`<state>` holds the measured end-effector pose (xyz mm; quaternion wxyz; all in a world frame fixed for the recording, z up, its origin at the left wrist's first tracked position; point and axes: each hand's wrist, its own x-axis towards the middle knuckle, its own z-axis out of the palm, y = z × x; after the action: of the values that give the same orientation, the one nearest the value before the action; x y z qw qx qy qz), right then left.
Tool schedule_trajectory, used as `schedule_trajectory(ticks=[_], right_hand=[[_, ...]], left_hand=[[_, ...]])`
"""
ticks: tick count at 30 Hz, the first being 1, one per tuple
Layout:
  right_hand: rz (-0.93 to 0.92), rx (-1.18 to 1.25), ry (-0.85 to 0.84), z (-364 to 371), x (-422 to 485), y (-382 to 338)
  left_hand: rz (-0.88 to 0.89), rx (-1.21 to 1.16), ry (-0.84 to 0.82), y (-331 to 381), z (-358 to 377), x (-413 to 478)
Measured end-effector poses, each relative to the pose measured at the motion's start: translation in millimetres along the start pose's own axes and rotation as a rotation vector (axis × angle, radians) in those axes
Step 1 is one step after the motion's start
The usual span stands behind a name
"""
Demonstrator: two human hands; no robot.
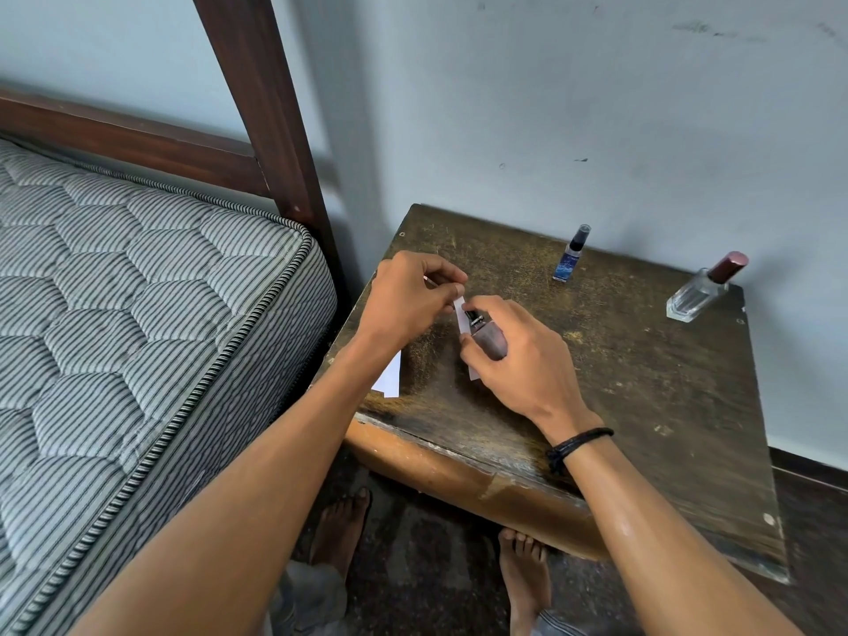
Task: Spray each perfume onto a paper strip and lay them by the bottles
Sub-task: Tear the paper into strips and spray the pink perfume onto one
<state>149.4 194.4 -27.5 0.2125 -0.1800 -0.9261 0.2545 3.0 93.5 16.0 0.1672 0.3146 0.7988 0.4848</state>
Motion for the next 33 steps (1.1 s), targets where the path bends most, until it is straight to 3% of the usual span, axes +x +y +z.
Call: schedule_trajectory(ticks=[14,24,33], right_hand=[[0.024,0.121,0.059,-3,2,4],[0.056,0.199,-0.003,-27,13,4],[0.096,0.27,0.042,-34,14,3]], left_hand=[[0.003,0.017,0.006,0,-2,0],[0.033,0.08,0.048,-7,-13,7],[0.124,0.247,0.027,-8,-8,5]])
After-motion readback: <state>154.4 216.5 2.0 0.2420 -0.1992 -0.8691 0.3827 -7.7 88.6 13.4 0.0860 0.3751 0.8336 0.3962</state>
